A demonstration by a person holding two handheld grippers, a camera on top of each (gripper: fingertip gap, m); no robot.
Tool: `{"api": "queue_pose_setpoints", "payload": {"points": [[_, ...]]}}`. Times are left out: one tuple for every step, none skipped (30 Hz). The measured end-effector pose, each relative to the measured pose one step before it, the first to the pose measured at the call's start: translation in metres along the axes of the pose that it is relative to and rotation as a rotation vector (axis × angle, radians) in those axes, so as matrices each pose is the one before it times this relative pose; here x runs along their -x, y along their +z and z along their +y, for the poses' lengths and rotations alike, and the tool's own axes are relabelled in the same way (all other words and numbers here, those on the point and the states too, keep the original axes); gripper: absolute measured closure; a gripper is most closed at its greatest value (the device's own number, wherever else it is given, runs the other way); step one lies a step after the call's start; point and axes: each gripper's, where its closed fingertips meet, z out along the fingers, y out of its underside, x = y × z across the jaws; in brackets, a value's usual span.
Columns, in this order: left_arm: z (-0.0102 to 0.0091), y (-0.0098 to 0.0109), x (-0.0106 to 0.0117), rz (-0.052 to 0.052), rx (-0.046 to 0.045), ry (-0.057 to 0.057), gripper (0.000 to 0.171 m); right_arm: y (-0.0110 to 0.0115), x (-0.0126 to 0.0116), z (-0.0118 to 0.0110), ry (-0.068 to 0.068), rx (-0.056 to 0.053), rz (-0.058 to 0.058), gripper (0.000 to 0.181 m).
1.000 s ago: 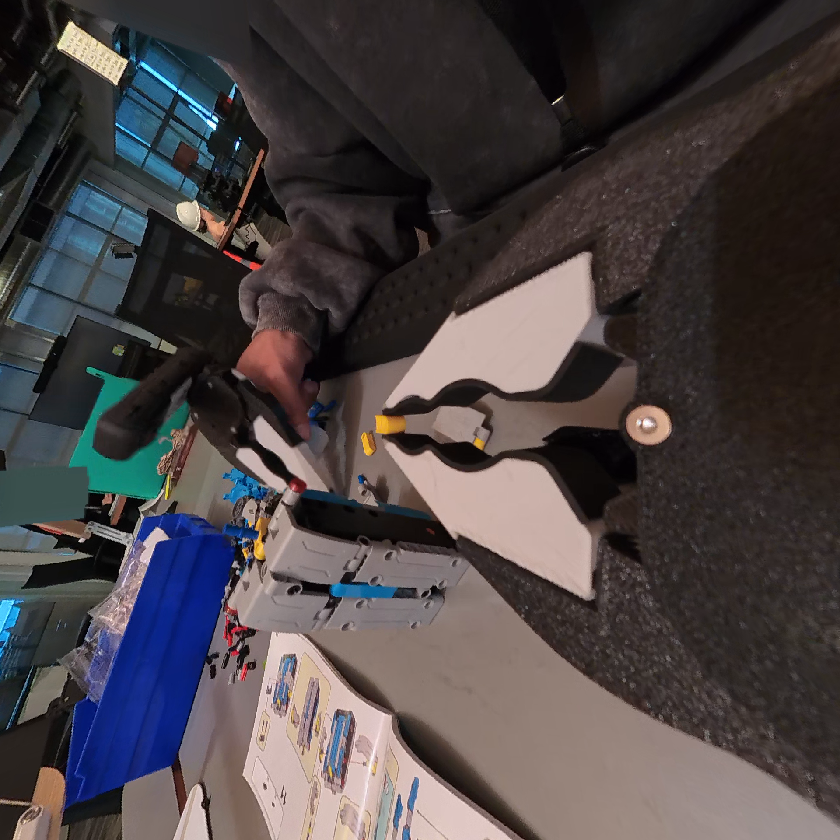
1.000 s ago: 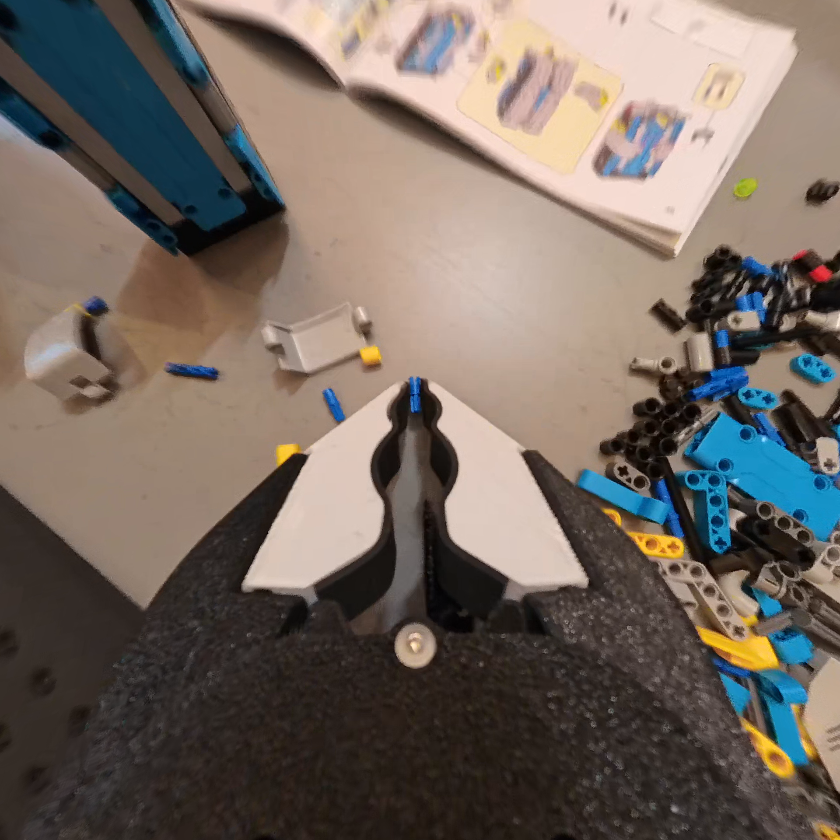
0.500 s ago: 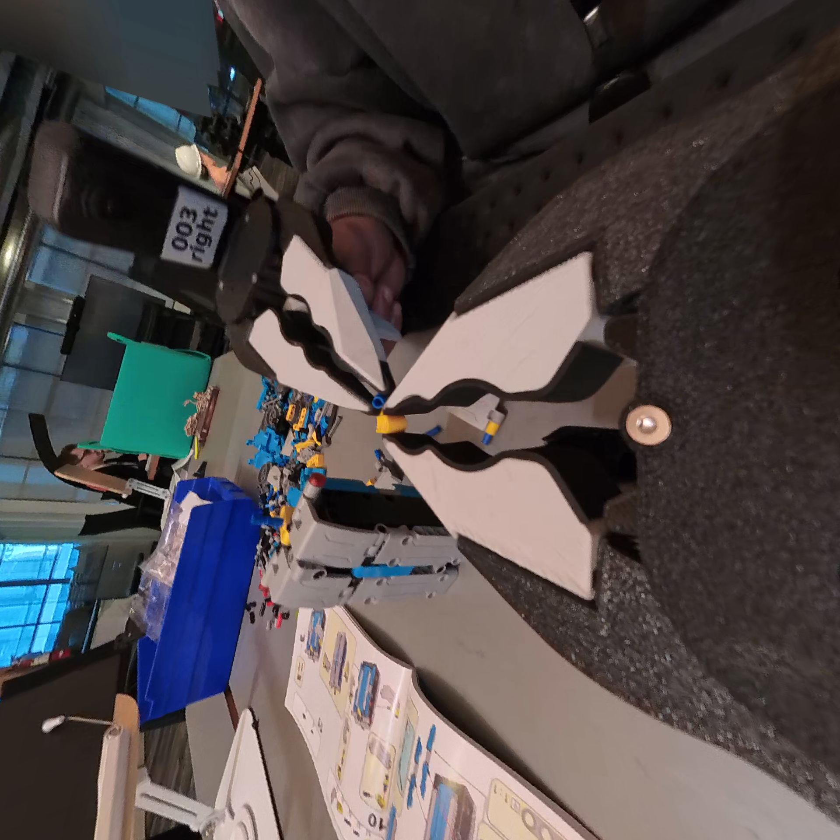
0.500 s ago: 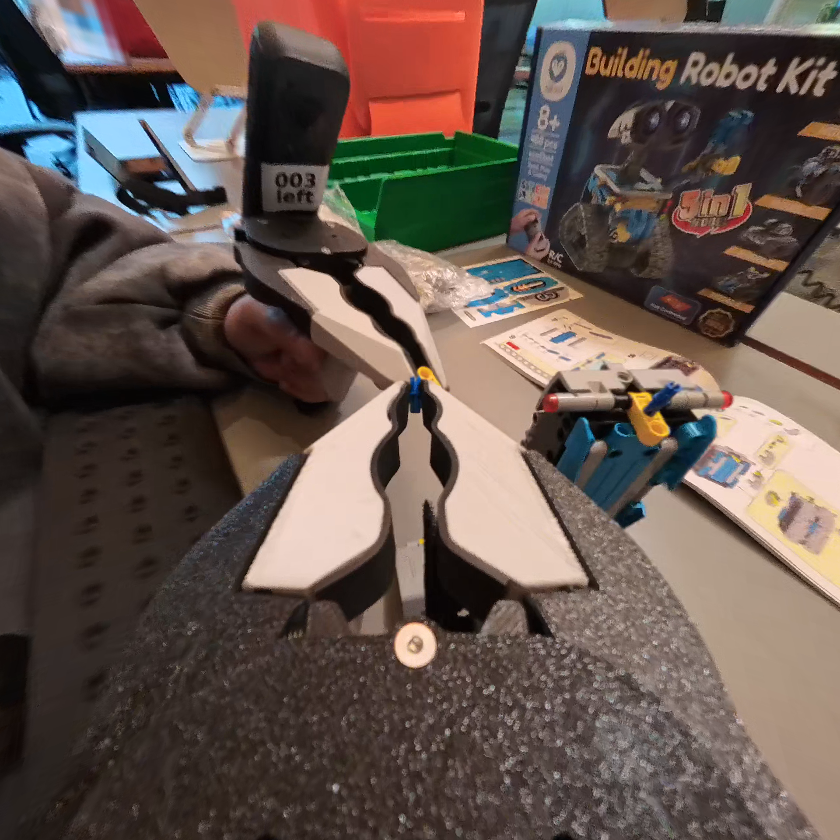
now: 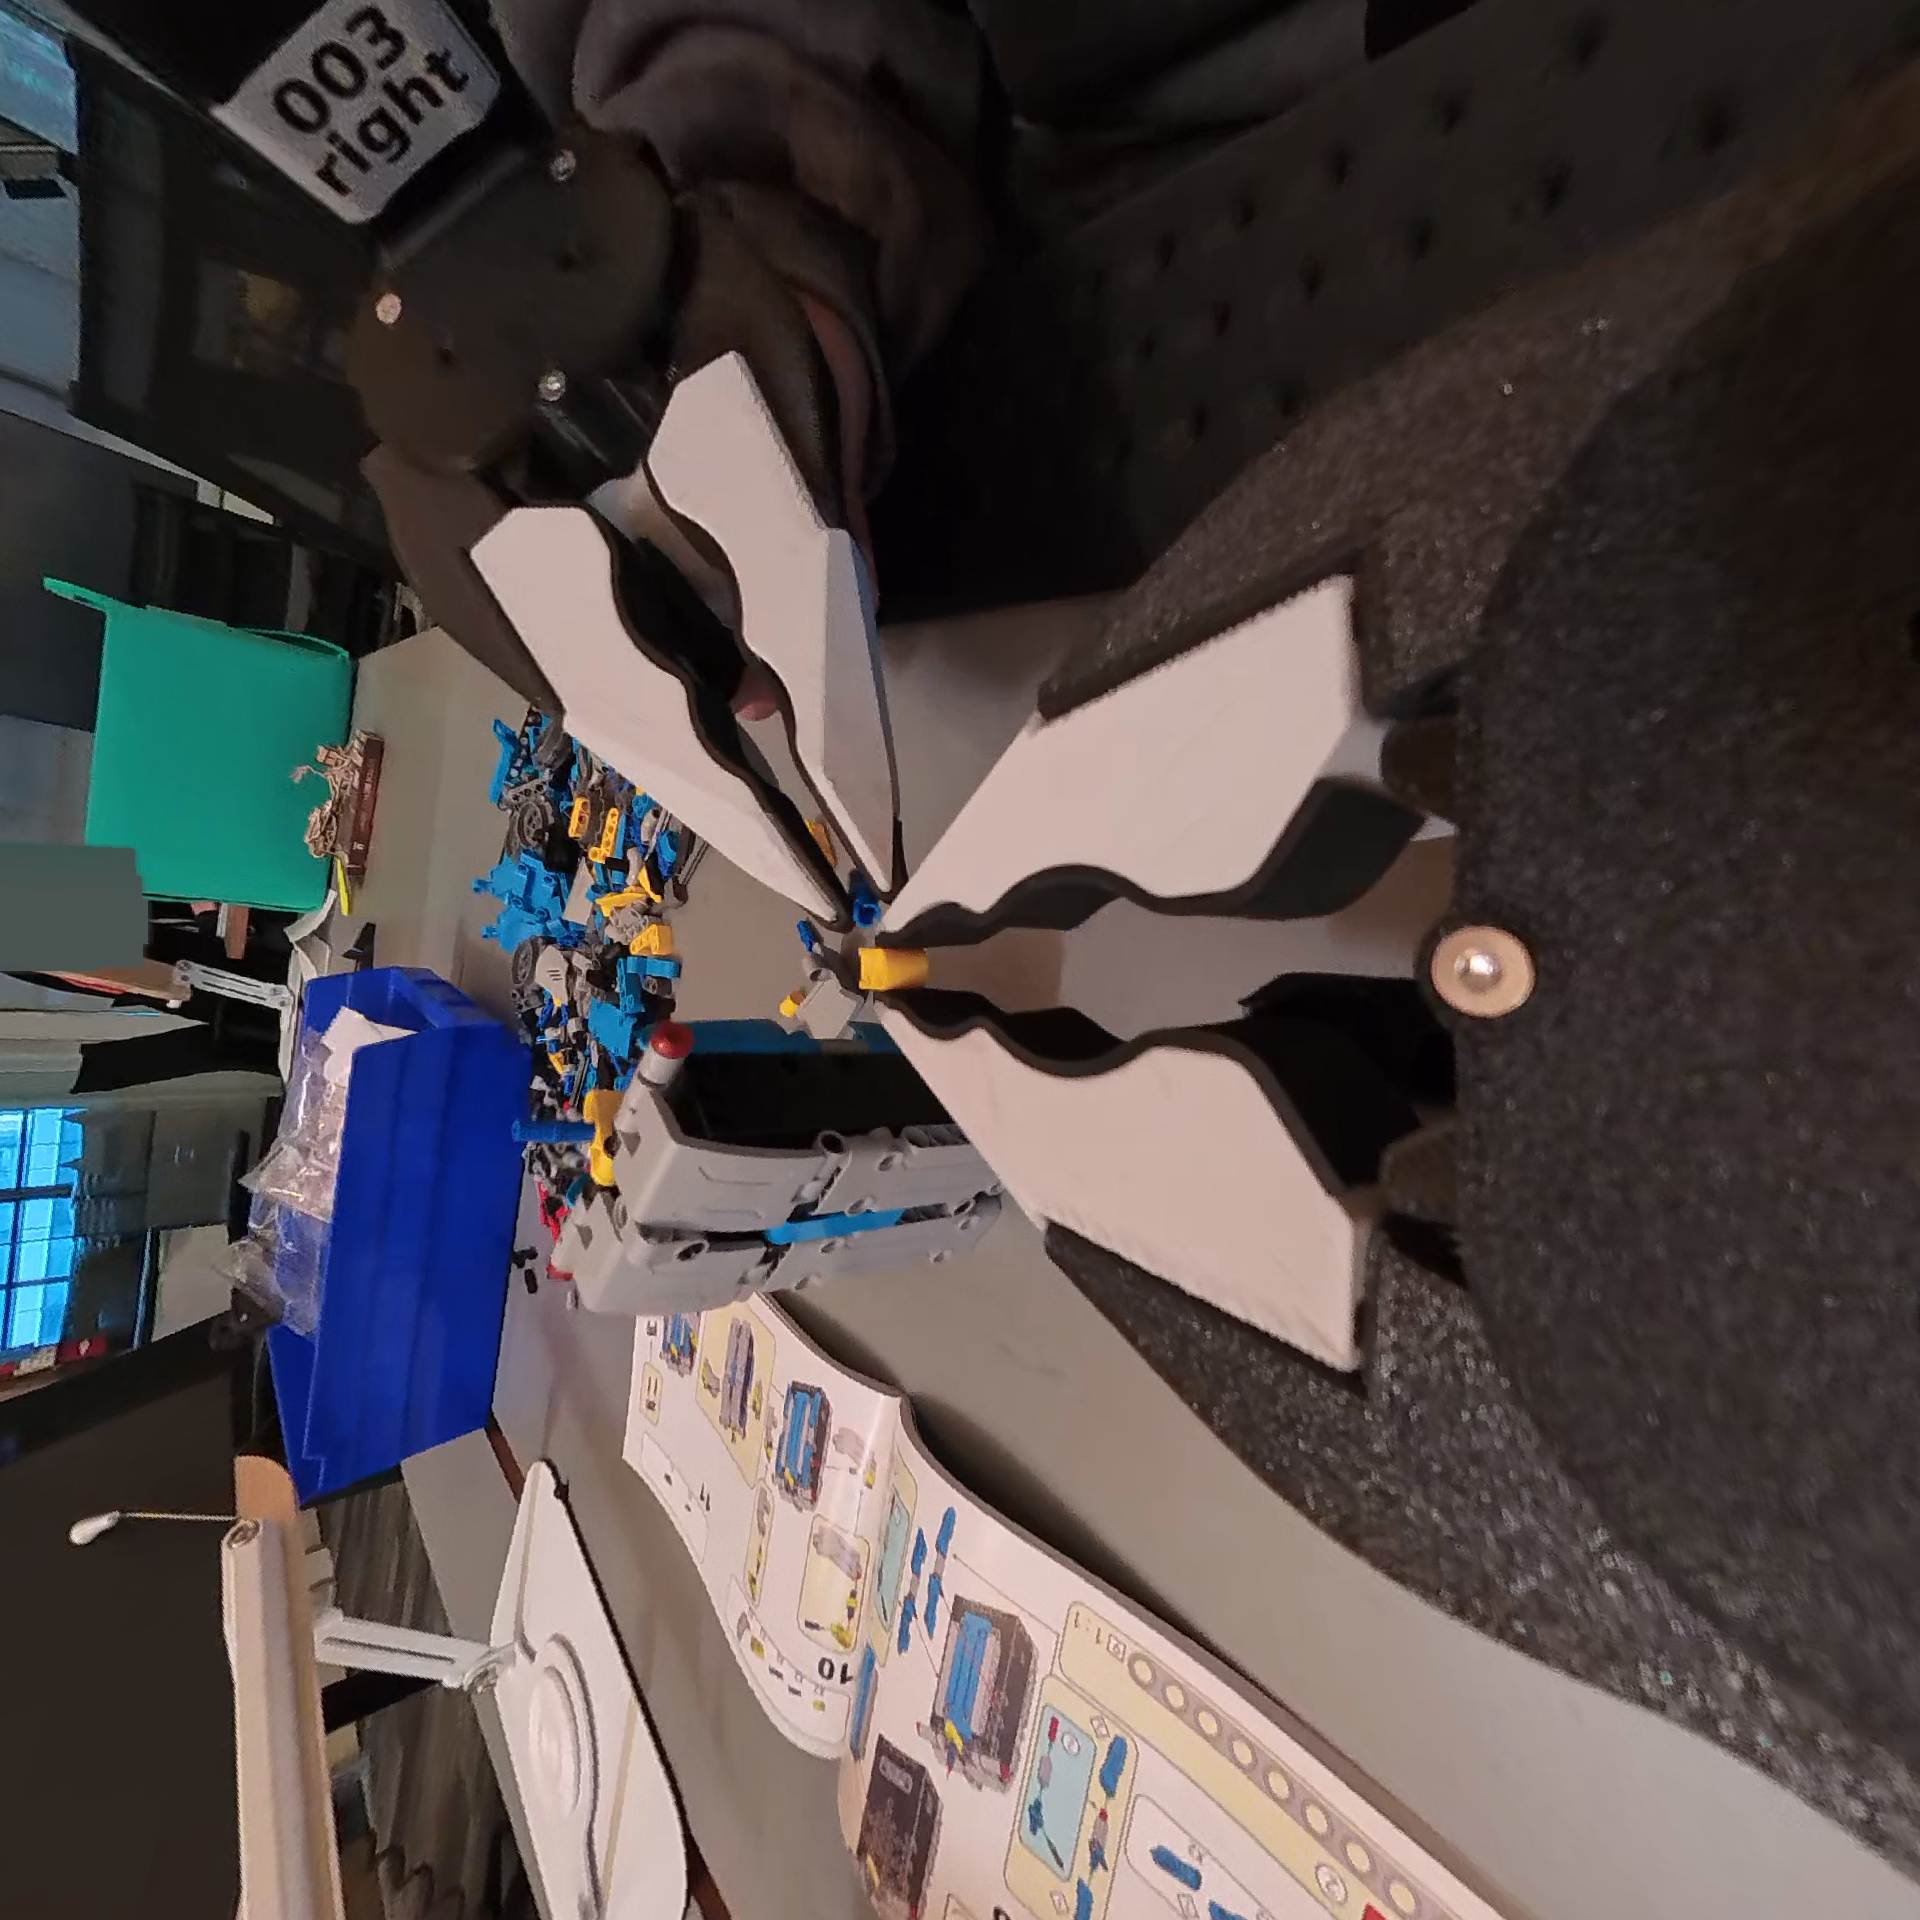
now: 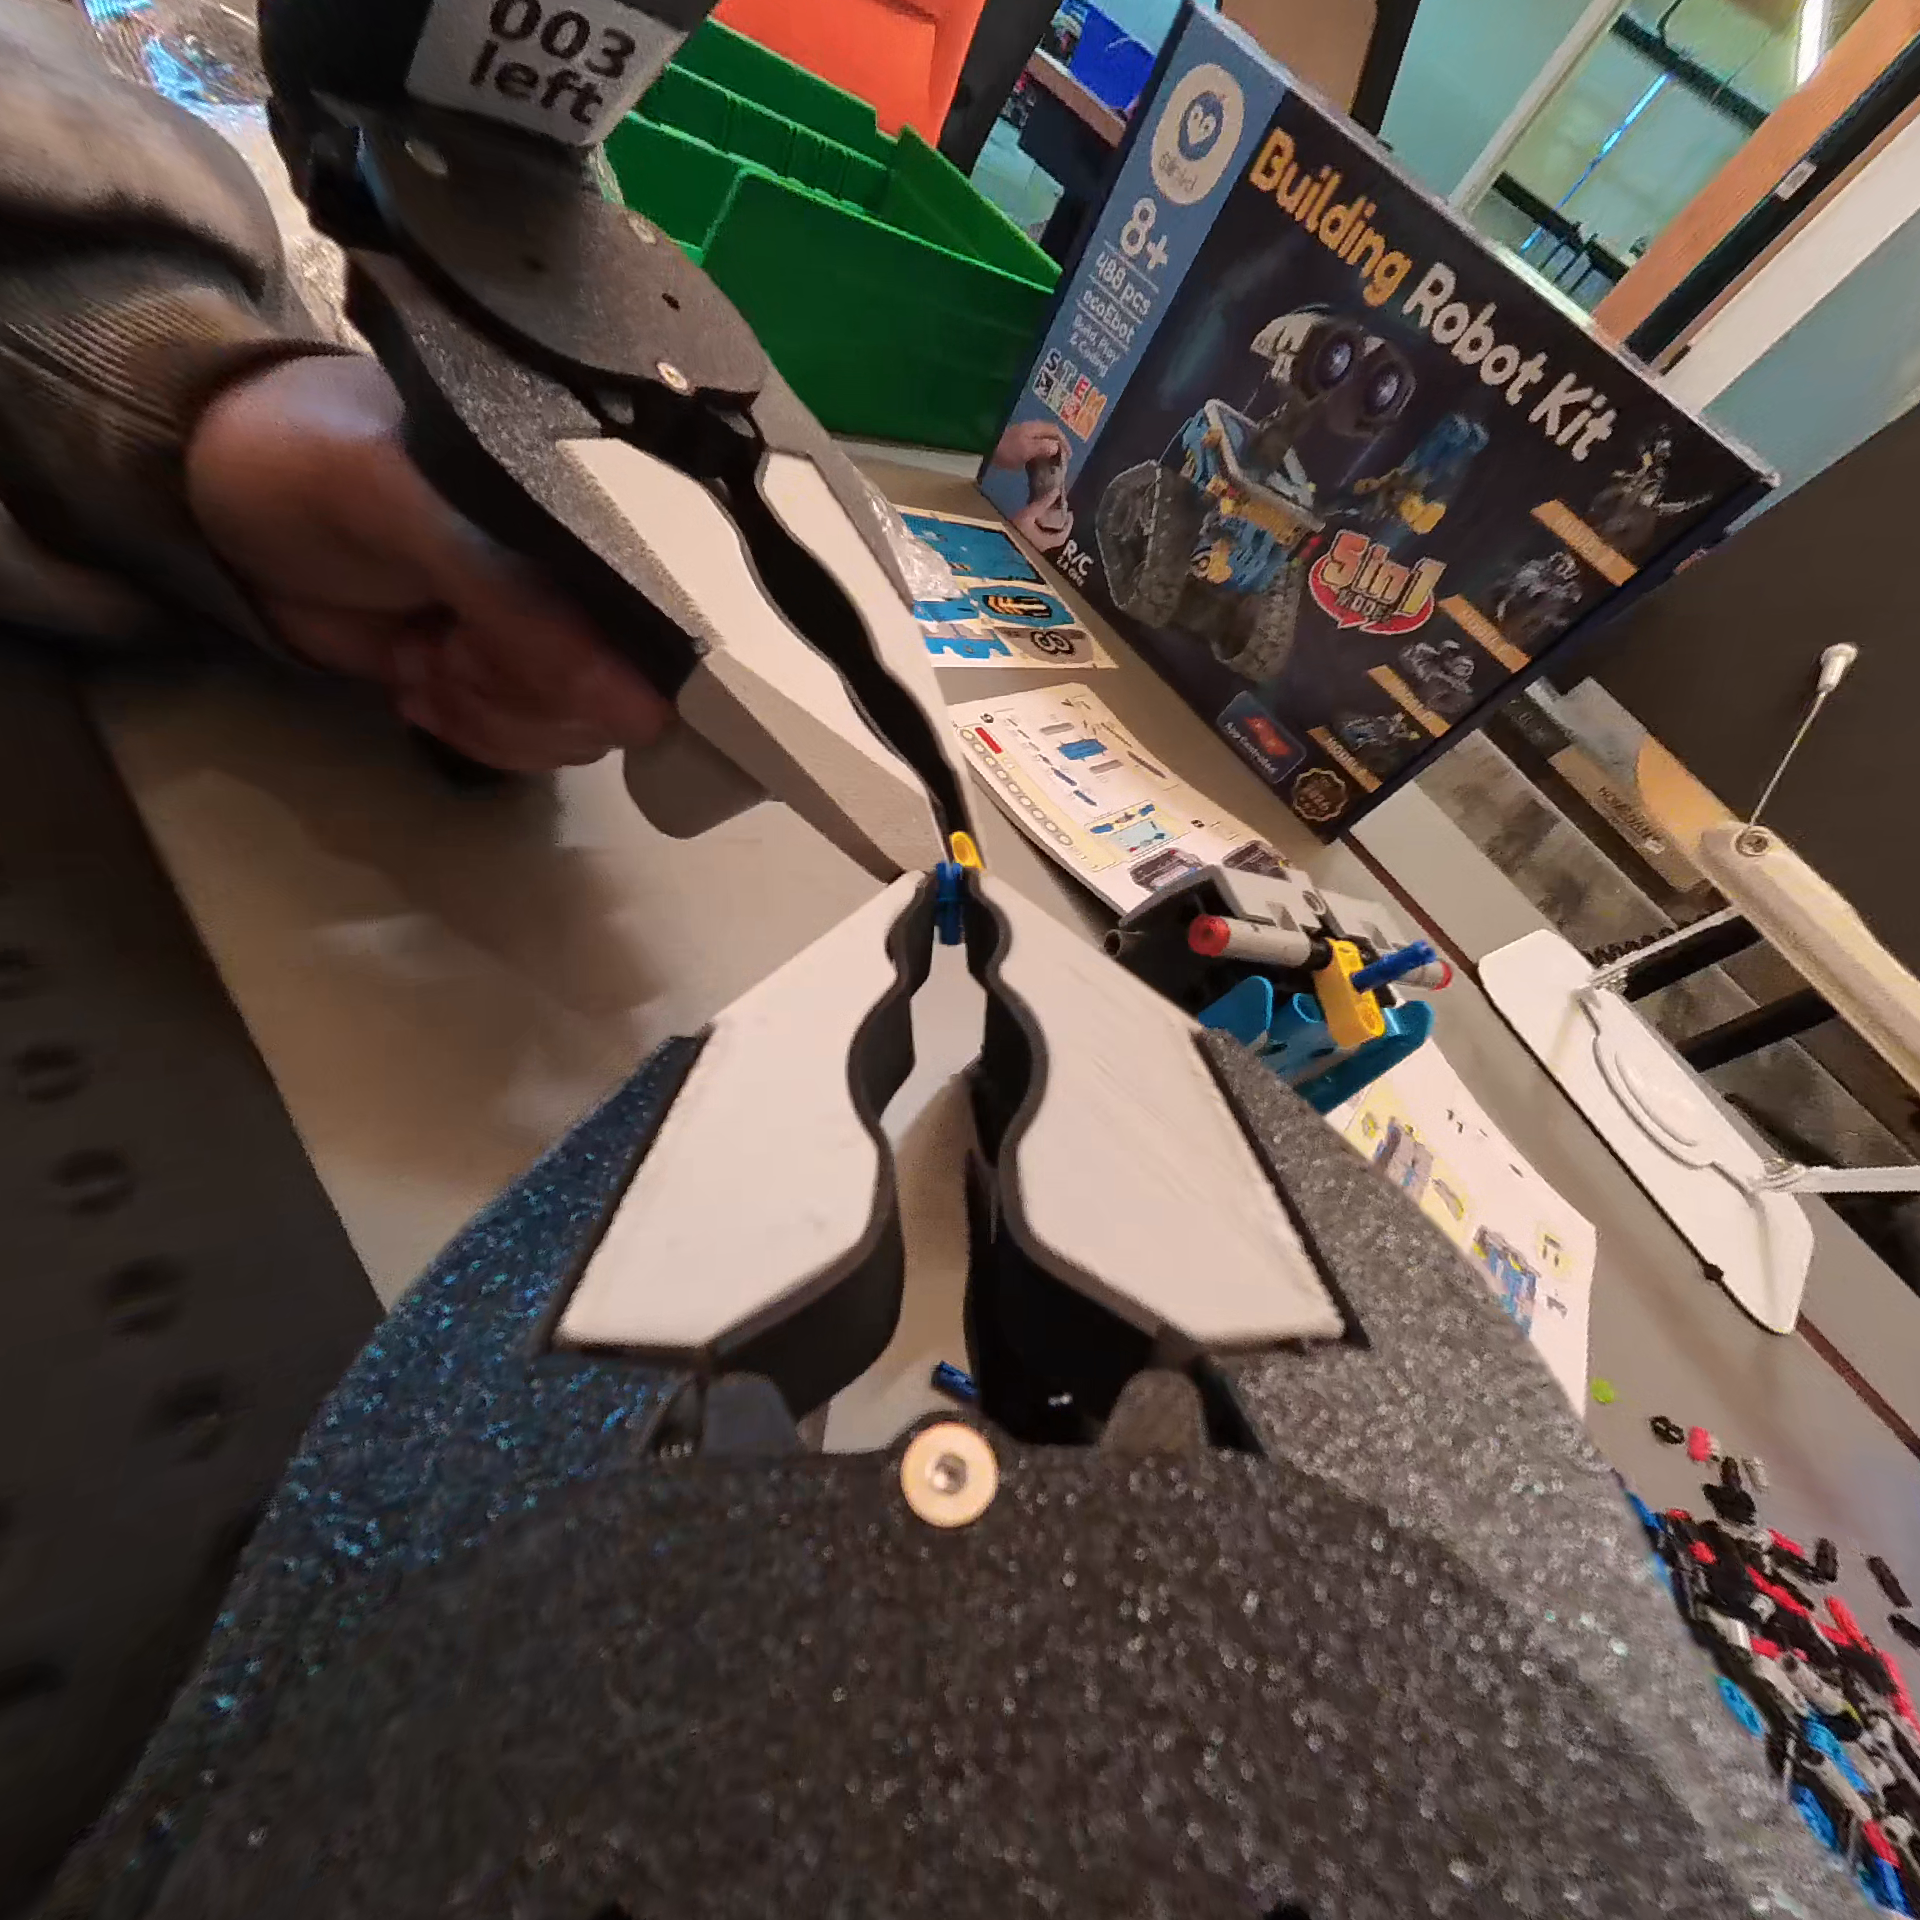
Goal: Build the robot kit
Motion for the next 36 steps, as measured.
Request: {"api": "queue_pose_setpoints", "payload": {"points": [[-0.00126,-0.00035,-0.00119,0.0049,-0.00721,0.0089,0.165,-0.0012,-0.00024,-0.00147,0.0152,-0.0065,-0.0074,0.177],[-0.00107,-0.00023,-0.00168,0.0068,-0.00707,0.0072,0.165,-0.0018,-0.00077,-0.00421,0.0331,-0.024,-0.0116,0.176],[0.00123,0.00085,-0.00232,0.0076,0.0075,0.0103,0.165,-0.00266,0.0002,-0.00818,0.0437,-0.0528,-0.0232,0.176],[0.00128,0.00136,-0.00357,0.0105,0.00917,0.0167,0.165,-0.00208,0.00365,-0.00872,0.0485,-0.0582,-0.0468,0.176],[-0.00014,0.00099,-0.00525,0.0137,-0.00121,0.0259,0.165,-0.00035,0.00407,-0.00537,0.0516,-0.04,-0.046,0.176],[-0.00087,0.00048,-0.00733,0.0229,-0.00559,0.0347,0.165,0.00122,-0.00031,0.00019,0.056,-0.0072,-0.015,0.176],[-0.00038,0.00078,-0.00685,0.0164,-0.00187,0.0402,0.165,0.00204,-0.00111,0.00269,0.0539,0.0063,-0.0112,0.176],[0.00077,0.00107,-0.00533,0.0068,0.00674,0.0401,0.165,0.00199,0.00156,0.00121,0.0583,-0.0027,-0.0321,0.176],[0.00052,0.00107,-0.00459,0.0052,0.00558,0.0344,0.165,0.0014,0.00275,0.00047,0.0578,-0.007,-0.0418,0.176],[-0.00015,0.00046,-0.00334,0.0035,0.00012,0.0255,0.165,0.00135,0.00383,0.00098,0.0432,-0.0022,-0.046,0.176],[-0.00104,-0.00022,-0.00124,0.0004,-0.00641,0.0099,0.165,0.00082,0.00236,0.00167,0.0264,0.0056,-0.031,0.176],[-0.00112,-0.00074,0.00047,0.0012,-0.00813,-0.0061,0.165,-0.00086,-0.00085,-0.00117,0.0091,-0.0094,-0.0018,0.176],[-0.002,-0.00133,0.00209,-0.001,-0.01411,-0.017,0.165,-0.00102,-0.00152,-0.00044,-0.0023,-0.0037,0.0068,0.176],[-0.0016,-0.00144,0.00251,-0.0006,-0.01283,-0.0212,0.165,-0.00105,-0.00078,-0.00091,-0.003,-0.0076,0.0047,0.176],[-0.00138,-0.00128,0.00167,0.0052,-0.01076,-0.0215,0.165,-0.00091,-0.00125,-0.00052,0.001,-0.0049,0.0064,0.176],[-0.00169,-0.00139,0.00183,0.0026,-0.01234,-0.02,0.165,-0.00089,-0.00139,-0.00074,0.0023,-0.0055,0.0055,0.176],[-0.00197,-0.00119,0.00133,0.0033,-0.01398,-0.0184,0.165,-0.00101,-0.00142,-0.00124,0.0026,-0.0094,0.0048,0.176],[-0.00178,-0.00091,0.00079,0.0063,-0.01228,-0.0197,0.165,-0.00104,-0.00114,-0.00107,0.0044,-0.0079,0.0014,0.176],[-0.00164,-0.00098,0.00122,0.002,-0.01146,-0.0178,0.165,-0.00055,-0.00037,-0.00064,0.0066,-0.007,-0.0034,0.176],[-0.00179,-0.00104,0.00215,-0.0049,-0.01216,-0.0124,0.165,-0.00047,-0.00024,-0.00015,0.0072,-0.0045,-0.0055,0.176],[-0.00123,-0.00081,0.00056,0.0049,-0.00811,-0.0113,0.165,-0.00031,-0.00028,-0.0002,0.0087,-0.0038,-0.0043,0.176],[-0.00048,-0.00023,0.00027,0.0021,-0.0036,-0.0051,0.165,-0.00008,-0.00017,-0.00006,0.0086,-0.0032,-0.0056,0.176],[0.00024,0.00032,-0.0004,-0.0012,0.00109,0.0063,0.165,-0.00033,-0.00013,-0.00044,0.0098,-0.0045,-0.0057,0.176],[0.0008,0.00071,-0.00159,-0.0013,0.00623,0.0163,0.165,-0.00067,-0.00093,-0.00139,0.0122,-0.0101,-0.0001,0.176],[0.00081,0.00093,-0.00187,-0.0061,0.00558,0.0285,0.165,-0.00078,-0.00081,-0.00187,0.0146,-0.0139,-0.0023,0.176],[-0.00029,0.00046,-0.00191,-0.0113,-0.00036,0.0402,0.165,-0.00021,-0.00041,-0.00056,0.0223,-0.0076,-0.0077,0.176],[-0.00091,0.00011,-0.00136,-0.0178,-0.00293,0.0506,0.165,0.0001,-0.00102,0.00054,0.0305,-0.0018,-0.0068,0.176],[-0.00061,-0.00012,0.00022,-0.0306,0.00145,0.0608,0.165,-0.00053,-0.0011,-0.0006,0.0361,-0.0097,-0.0096,0.176],[0.00038,-0.00012,0.00128,-0.0407,0.01106,0.0769,0.165,-0.00111,-0.00055,-0.00222,0.0437,-0.0199,-0.0169,0.176],[0.00107,0.00009,0.00048,-0.0396,0.01564,0.0897,0.165,-0.00152,-0.00172,-0.00306,0.0475,-0.0225,-0.0135,0.176],[0.00002,-0.00023,0.00016,-0.0388,0.00942,0.0884,0.165,-0.00176,-0.0029,-0.00268,0.0517,-0.0191,-0.0057,0.176],[-0.00131,-0.00064,-0.00052,-0.0331,0.00219,0.08,0.165,-0.0015,-0.002,-0.00282,0.0592,-0.0177,-0.0096,0.176],[-0.00324,-0.00087,-0.00169,-0.023,-0.0059,0.0726,0.165,-0.00135,-0.00091,-0.003,0.0772,-0.018,-0.0113,0.176],[-0.00393,-0.00119,-0.00165,-0.0197,-0.0109,0.0595,0.165,-0.00042,0.00207,-0.00245,0.1026,-0.0155,-0.0254,0.176],[-0.00378,-0.00095,-0.0008,-0.0191,-0.00982,0.0432,0.165,0.00065,0.00372,-0.00083,0.094,-0.0109,-0.0314,0.177],[-0.0036,-0.00103,-0.0011,-0.0098,-0.0105,0.0301,0.165,0.00129,0.00048,0.00236,0.0744,0.0001,-0.0104,0.177]]}}
